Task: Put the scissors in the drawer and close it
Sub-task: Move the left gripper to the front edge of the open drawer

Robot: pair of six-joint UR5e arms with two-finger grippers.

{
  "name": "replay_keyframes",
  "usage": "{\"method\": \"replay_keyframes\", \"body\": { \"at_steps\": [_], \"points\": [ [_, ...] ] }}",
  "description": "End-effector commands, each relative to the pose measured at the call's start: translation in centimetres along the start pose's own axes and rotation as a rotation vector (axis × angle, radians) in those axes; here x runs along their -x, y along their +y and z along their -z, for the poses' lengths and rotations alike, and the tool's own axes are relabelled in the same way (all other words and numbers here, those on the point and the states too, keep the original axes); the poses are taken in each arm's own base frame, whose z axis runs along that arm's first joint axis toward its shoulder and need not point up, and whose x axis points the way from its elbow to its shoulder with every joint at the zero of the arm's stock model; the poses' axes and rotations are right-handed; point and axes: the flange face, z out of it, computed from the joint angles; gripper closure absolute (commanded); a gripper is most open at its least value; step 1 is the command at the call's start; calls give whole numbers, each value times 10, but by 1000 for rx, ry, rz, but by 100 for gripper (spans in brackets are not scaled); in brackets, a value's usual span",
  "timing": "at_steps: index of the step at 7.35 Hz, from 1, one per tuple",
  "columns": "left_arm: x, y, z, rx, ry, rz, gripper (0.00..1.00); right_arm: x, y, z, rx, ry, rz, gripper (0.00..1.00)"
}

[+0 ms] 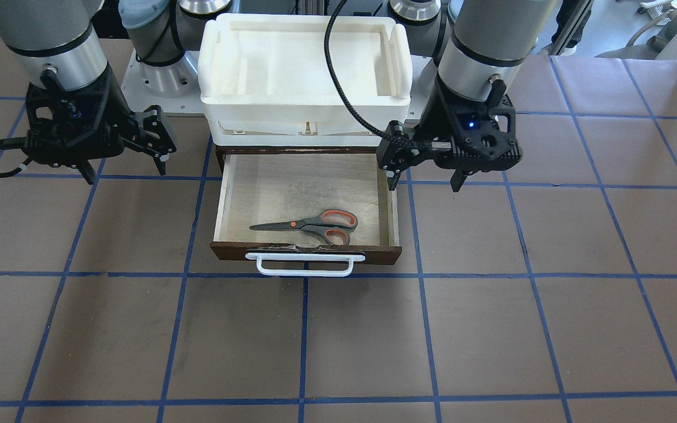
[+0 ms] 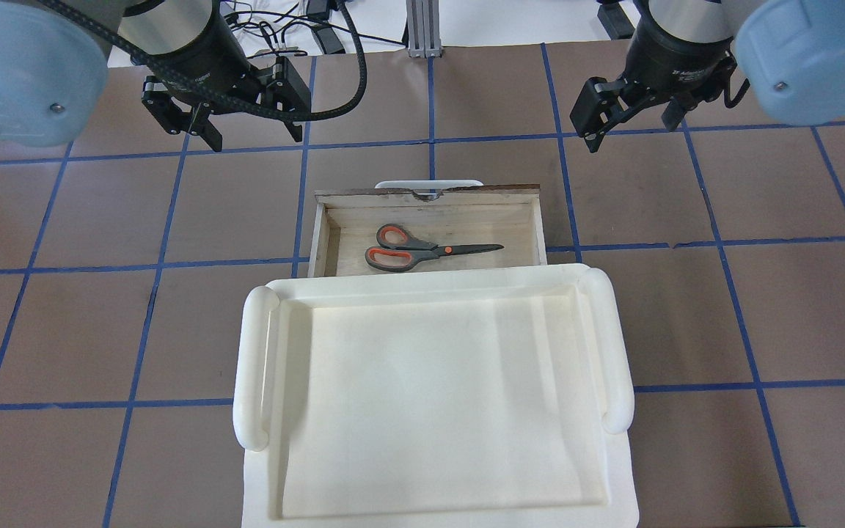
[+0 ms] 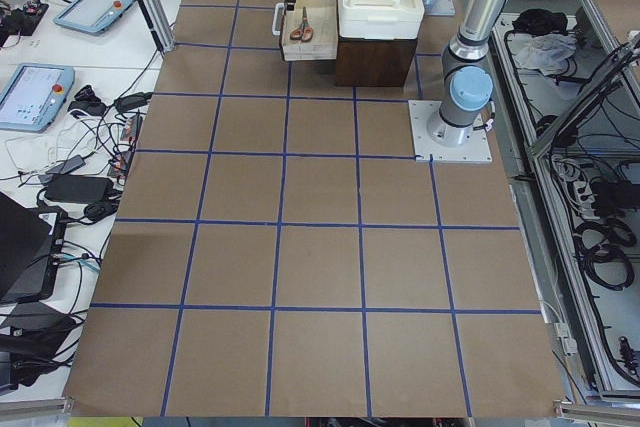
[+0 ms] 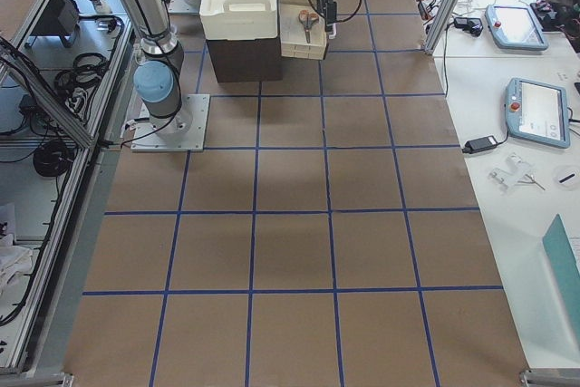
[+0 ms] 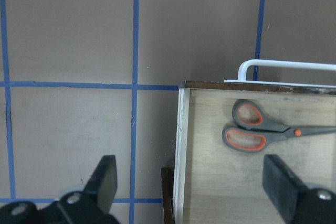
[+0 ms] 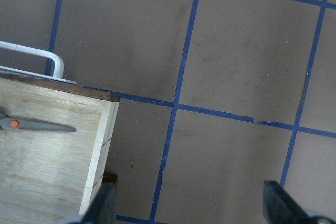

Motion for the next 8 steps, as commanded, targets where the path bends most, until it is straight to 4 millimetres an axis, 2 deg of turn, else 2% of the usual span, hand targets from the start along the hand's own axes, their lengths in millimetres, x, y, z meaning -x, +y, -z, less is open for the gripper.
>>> {"method": "replay_keyframes", "body": {
  "at_steps": [1,2,3,5,6,8],
  "points": [
    [-40,-18,-44,3,13,-22,0,-17,2,-4,32,-10,-36,0],
    [-47,-34,-79,13,10,-16,0,-17,2,-4,27,-9,-36,0],
    [-69,-41,-108,26,-4,-34,0,-19,1,-4,29,-9,-39,0],
    [-117,-66,-146,3,-36,-40,0,-18,4,0,22,-11,-39,0],
    [-150,-69,-165,4,-42,-42,0,-19,3,0,17,-8,-39,0],
    [-157,-74,-207,27,-101,-65,0,-18,5,-1,27,-2,-39,0]
  ]
}}
